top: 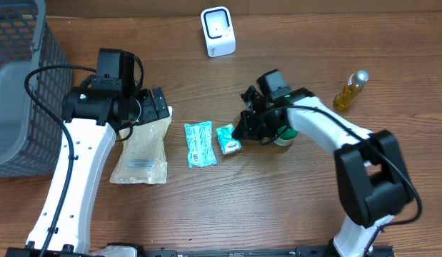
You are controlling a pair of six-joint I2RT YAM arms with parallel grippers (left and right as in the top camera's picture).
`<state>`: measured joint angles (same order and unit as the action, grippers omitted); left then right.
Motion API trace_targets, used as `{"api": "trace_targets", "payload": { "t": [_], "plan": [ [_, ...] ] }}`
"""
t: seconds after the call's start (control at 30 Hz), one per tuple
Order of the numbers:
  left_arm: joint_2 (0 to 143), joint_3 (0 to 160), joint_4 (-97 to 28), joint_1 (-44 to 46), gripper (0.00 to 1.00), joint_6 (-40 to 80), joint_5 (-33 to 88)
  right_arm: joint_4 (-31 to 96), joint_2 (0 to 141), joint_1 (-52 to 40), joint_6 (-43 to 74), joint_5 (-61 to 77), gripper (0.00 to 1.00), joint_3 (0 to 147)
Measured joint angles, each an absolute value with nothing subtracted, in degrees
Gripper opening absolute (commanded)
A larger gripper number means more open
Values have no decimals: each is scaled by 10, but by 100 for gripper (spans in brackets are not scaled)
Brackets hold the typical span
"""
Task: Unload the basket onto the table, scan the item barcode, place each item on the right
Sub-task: 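Lift the tissue pack and rotate it with the right gripper, then carry the tissue pack to the white scanner and hold it over the window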
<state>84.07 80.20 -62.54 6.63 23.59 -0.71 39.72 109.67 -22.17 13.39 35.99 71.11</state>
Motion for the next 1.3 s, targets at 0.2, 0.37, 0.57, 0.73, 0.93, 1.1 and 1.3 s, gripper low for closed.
{"api": "trace_targets", "payload": {
  "t": [0.2, 0.37, 0.57, 0.73, 0.93, 1.1, 1.3],
  "plan": [
    [841, 802, -625, 66, 100, 236, -7, 405, 1035, -172, 50, 597, 4, 711],
    [841, 802, -625, 66, 99, 236, -7, 413, 988, -143, -3, 741, 4, 711],
    [841, 802, -625, 66, 99, 236, -7, 413, 958, -121, -20, 835, 4, 711],
    [841, 802, -625, 66, 99, 236, -7, 442, 927, -98, -23, 868, 4, 711],
    [841, 802, -625, 66, 100, 236, -7, 497, 874, -87, -25, 880, 4, 711],
    [841, 802, -625, 66, 99, 236, -7, 501, 821, -87, -10, 880, 4, 711],
    [841, 802, -625, 66, 100, 236, -7, 491, 773, -87, 18, 880, 4, 711]
  ]
}}
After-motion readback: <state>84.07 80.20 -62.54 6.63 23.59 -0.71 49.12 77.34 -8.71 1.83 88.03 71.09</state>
